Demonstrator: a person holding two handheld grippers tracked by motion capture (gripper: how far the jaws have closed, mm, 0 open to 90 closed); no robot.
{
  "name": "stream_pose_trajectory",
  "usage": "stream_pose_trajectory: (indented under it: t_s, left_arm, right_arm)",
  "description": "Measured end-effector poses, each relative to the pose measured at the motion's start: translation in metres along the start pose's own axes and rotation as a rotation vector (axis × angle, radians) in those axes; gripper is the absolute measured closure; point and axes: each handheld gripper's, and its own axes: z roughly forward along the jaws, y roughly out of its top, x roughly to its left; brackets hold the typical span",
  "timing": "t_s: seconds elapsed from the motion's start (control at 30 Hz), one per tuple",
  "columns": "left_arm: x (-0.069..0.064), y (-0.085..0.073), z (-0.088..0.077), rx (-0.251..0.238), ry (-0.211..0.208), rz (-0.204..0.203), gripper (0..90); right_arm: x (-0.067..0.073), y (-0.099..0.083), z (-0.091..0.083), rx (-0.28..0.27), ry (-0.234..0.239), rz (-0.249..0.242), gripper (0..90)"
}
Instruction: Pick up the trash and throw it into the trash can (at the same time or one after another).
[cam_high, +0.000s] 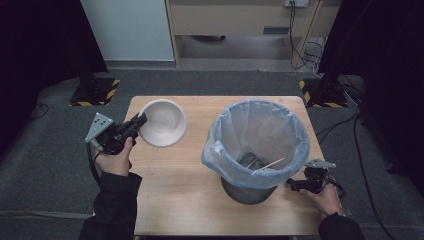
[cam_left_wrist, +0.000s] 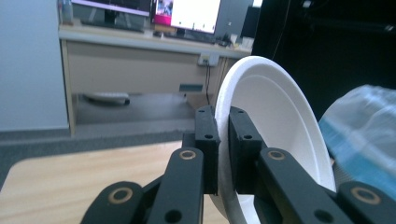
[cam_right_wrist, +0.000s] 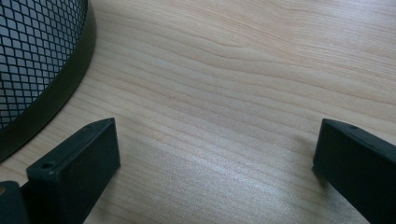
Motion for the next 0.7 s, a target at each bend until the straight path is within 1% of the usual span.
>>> stream_pose_trajectory:
  t_s: [0.1, 0.17, 0.27, 0.57, 0.7]
  left_arm:
    - [-0.005, 0.006, -0.005, -0.031, -0.013, 0.002, 83.4]
    - [-0.010, 0.012, -0.008, -0.055, -0.029, 0.006, 83.4]
    - [-0.017, 0.018, -0.011, -0.078, -0.045, 0.023, 83.4]
    - [-0.034, 0.037, -0.021, -0.155, -0.074, 0.043, 83.4]
    - [-0.041, 0.044, -0.021, -0.183, -0.090, 0.044, 83.4]
  right_arm:
    - [0.000, 0.000, 0.000, 0.000, 0.000, 0.000, 0.8]
    - [0.000, 0.000, 0.000, 0.000, 0.000, -0.001, 0.7]
    - [0.000, 0.000, 0.000, 0.000, 0.000, 0.000, 0.7]
    - [0.000, 0.000, 0.000, 0.000, 0.000, 0.000, 0.7]
    - [0.000, 0.000, 0.000, 0.000, -0.001, -0.001, 0.7]
